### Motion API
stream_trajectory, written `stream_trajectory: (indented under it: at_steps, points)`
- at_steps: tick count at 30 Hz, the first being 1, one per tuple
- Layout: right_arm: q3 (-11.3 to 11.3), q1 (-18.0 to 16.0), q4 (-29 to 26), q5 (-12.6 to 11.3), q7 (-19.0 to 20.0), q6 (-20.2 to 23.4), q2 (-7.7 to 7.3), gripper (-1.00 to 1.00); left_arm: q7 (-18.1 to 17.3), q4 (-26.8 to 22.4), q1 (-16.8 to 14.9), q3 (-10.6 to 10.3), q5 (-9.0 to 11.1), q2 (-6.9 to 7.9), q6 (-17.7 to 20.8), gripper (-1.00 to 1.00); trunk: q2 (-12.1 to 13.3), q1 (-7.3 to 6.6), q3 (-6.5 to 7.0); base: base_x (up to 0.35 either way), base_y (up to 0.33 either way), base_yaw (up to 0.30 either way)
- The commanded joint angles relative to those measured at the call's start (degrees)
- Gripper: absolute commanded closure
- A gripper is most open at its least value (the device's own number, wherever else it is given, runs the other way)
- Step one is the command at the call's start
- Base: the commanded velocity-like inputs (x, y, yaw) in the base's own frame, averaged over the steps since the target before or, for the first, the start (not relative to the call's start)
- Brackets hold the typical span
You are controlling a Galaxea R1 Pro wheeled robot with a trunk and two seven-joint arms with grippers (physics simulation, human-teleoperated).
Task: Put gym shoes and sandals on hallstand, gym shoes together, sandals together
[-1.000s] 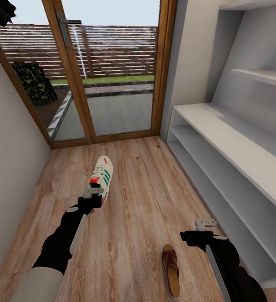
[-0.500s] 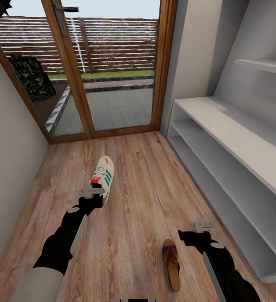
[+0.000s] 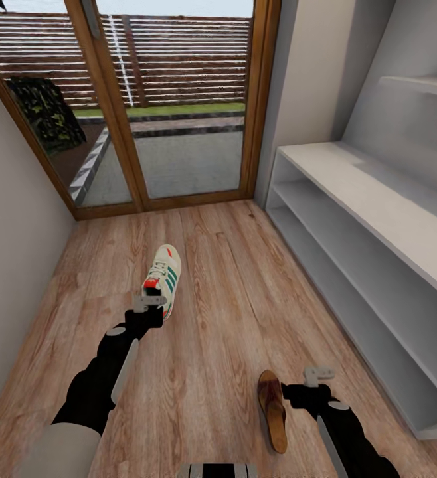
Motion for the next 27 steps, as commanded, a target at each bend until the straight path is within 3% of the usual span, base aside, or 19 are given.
stream_trajectory:
  at_steps: [1,11,27]
  points:
    - [0.0,0.0,0.5,0.0,0.0,-1.0,0.02,-1.0,0.0,-0.2,0.0,0.0,0.0,-0.03,0.0,1.0,-0.4,0.23,-0.28,0.0,0.0,0.011]
    - [0.0,0.0,5.2,-0.2,0.0,-6.0,0.08,-1.0,0.0,-0.4,0.2,0.0,0.0,-0.03,0.0,1.0,-4.4,2.42,-2.96,0.0,0.0,0.056]
    - [0.1,0.0,7.6,-0.6,0.0,-6.5,0.09,-1.0,0.0,-0.4,0.2,0.0,0.0,-0.04,0.0,1.0,-10.8,5.94,-7.27,0.0,0.0,0.063]
